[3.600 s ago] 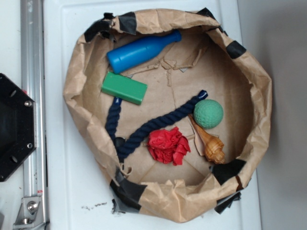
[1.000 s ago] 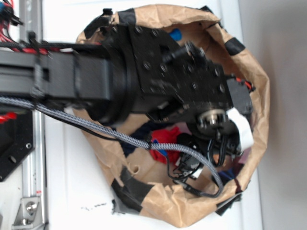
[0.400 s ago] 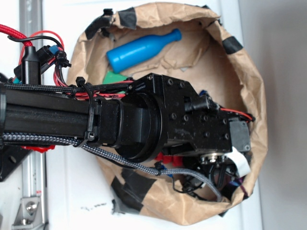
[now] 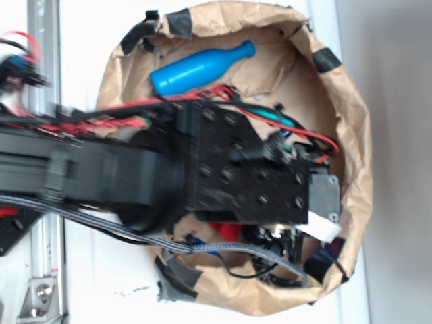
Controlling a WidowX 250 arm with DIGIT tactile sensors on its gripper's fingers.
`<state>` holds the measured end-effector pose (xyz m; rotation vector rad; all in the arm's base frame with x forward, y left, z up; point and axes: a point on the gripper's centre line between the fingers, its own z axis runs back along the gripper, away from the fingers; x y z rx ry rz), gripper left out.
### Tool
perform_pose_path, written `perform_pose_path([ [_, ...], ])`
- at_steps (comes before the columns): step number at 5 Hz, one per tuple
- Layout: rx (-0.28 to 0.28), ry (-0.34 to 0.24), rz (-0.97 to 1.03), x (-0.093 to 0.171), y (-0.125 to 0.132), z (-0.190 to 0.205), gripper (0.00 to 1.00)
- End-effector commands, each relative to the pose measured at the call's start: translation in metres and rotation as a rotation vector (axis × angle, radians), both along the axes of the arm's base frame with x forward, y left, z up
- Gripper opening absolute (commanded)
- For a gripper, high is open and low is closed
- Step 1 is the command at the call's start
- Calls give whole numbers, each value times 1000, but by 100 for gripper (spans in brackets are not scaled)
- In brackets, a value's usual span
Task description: Grab the shell.
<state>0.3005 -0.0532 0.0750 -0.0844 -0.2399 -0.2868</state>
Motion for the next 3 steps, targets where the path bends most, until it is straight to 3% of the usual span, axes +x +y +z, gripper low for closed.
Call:
perform_pose_path([
  [1, -131, 4, 540, -9, 53, 100, 0],
  [2, -131, 2, 791, -22, 56, 121, 0],
  [3, -96, -31, 963, -20, 48, 115, 0],
])
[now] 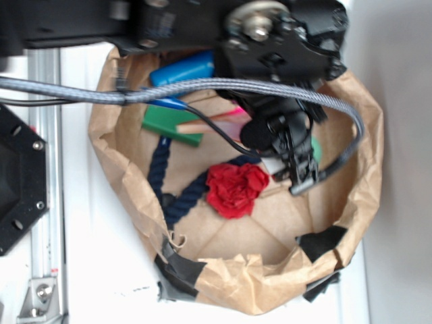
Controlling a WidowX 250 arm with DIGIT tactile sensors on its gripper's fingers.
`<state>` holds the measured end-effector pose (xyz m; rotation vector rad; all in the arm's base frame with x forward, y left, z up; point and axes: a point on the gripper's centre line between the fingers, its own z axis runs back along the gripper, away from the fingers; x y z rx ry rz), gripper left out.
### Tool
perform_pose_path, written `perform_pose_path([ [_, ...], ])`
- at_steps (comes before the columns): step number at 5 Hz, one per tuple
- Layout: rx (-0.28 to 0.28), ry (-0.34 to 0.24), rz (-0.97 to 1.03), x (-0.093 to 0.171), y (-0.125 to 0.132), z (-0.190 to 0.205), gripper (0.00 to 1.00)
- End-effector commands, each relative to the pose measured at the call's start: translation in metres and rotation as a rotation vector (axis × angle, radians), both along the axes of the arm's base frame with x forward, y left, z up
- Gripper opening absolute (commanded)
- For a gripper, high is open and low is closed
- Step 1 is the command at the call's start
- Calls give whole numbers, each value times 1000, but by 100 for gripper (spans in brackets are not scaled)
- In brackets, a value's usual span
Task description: Grab the shell.
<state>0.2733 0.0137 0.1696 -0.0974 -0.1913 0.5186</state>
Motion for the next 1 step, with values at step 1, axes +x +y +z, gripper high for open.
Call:
perform_pose_path([
  [1, 55, -76, 185, 4, -21, 15, 0],
])
